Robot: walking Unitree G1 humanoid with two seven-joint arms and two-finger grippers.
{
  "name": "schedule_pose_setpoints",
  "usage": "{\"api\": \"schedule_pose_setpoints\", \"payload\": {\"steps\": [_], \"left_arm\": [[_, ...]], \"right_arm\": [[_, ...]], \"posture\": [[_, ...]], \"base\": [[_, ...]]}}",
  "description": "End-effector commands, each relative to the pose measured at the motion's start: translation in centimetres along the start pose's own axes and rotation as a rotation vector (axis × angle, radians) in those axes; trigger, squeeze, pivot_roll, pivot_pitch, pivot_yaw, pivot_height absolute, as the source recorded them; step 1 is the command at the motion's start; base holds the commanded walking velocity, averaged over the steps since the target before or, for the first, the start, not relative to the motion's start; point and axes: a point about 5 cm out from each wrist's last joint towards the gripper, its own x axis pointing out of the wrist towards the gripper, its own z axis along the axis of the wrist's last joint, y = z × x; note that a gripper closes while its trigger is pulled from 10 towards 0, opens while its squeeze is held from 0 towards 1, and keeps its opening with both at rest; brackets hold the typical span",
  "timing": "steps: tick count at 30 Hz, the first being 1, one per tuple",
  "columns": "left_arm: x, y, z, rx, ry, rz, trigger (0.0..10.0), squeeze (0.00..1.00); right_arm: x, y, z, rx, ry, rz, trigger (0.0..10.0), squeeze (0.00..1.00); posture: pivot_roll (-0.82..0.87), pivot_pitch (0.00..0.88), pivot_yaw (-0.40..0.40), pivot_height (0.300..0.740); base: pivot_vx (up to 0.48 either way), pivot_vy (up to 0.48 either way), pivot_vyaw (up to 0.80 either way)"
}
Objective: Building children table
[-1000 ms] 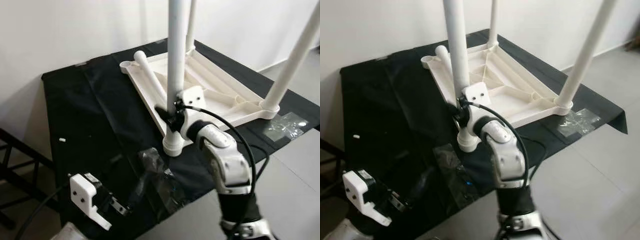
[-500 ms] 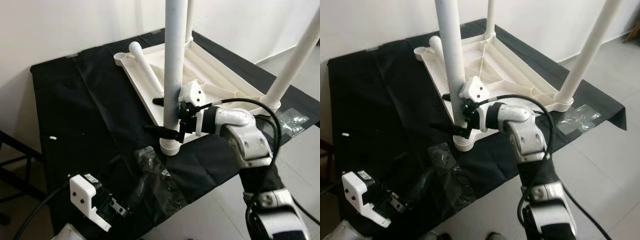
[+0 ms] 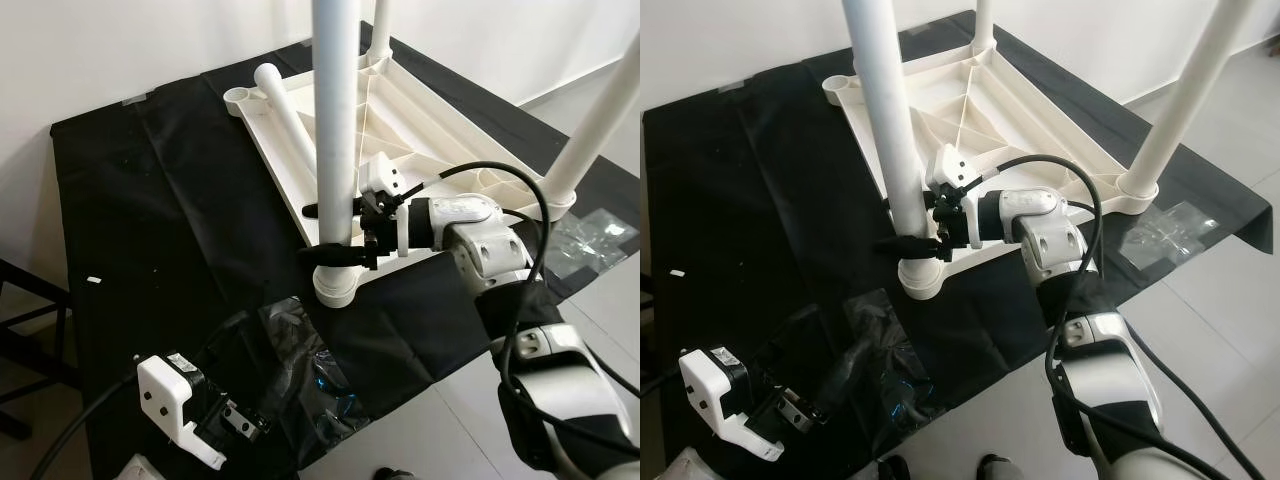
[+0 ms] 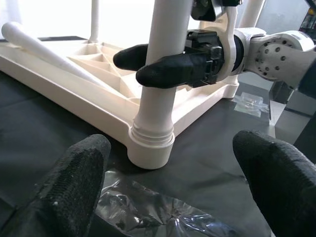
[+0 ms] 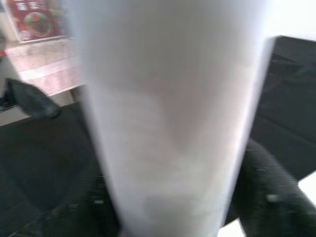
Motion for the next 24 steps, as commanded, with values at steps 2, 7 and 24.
{"api": "schedule_pose_setpoints", "payload": {"steps": [2, 7, 24], "left_arm": [[-0.4, -0.1, -0.1, 0.005, 0.033, -0.002, 10.0, 0.00], [-0.4, -0.1, -0.1, 0.005, 0.035, -0.001, 10.0, 0.00], [-0.2, 0.4, -0.6, 0.002, 0.035, 0.001, 10.0, 0.00]], "right_arm": [[0.1, 0.0, 0.2, -0.019, -0.020, 0.060, 0.0, 0.00], [0.1, 0.0, 0.1, -0.019, -0.025, 0.078, 0.0, 0.00], [3.6, 9.3, -7.8, 0.371, 0.120, -0.932, 0.0, 0.00]], "posture": [[0.05, 0.228, 0.054, 0.740], [0.05, 0.227, 0.056, 0.740], [-0.01, 0.173, 0.055, 0.740]], "base": [[0.000, 0.000, 0.00], [0.000, 0.000, 0.00], [0.000, 0.000, 0.00]]}}
